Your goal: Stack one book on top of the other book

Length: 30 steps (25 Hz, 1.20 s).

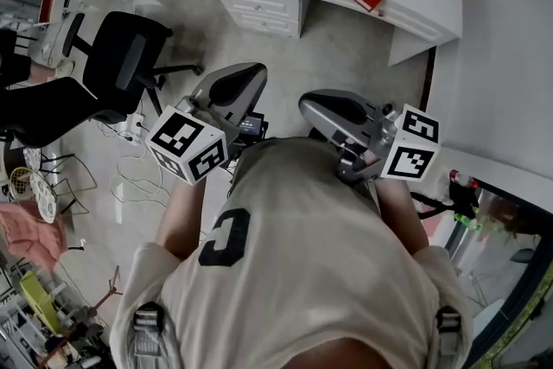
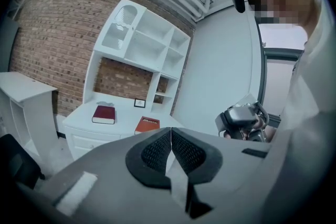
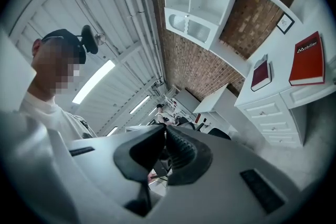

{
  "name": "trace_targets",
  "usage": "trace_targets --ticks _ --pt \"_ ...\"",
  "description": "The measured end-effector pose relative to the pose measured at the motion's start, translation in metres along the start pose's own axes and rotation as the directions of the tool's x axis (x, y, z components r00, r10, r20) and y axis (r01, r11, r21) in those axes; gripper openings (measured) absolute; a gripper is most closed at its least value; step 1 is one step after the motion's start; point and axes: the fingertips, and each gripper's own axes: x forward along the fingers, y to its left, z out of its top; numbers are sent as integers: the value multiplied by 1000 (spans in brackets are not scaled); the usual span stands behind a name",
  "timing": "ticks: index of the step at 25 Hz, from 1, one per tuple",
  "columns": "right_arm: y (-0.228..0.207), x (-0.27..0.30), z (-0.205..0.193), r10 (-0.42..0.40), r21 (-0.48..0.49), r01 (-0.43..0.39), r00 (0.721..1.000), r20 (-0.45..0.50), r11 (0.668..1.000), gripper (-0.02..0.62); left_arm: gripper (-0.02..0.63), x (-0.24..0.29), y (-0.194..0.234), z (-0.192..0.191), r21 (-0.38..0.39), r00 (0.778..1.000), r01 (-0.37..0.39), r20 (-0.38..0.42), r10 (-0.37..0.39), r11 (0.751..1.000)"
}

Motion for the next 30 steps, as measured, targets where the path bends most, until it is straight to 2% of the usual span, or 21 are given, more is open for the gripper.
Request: trace_targets --ticks 5,10,16,21,25,30 --pt "-17 -49 15 -12 23 11 999 47 1000 8 5 41 -23 -3 -18 1000 -17 -19 17 1000" --pt "-36 -97 32 -56 29 54 994 98 998 8 5 87 -52 6 6 1000 5 -30 -4 1000" --pt "-46 -125 41 -38 79 28 991 128 996 8 5 115 -74 10 40 996 12 -92 -8 999" --pt "-56 -143 47 -53 105 35 984 172 994 8 5 129 -77 16 77 993 8 -120 1 997" --pt "-70 -157 50 -102 100 86 980 173 991 8 5 142 -73 10 106 990 -9 -142 24 994" --pt "-84 -147 57 -133 110 118 980 150 987 8 5 148 -56 14 80 991 -7 -132 18 997"
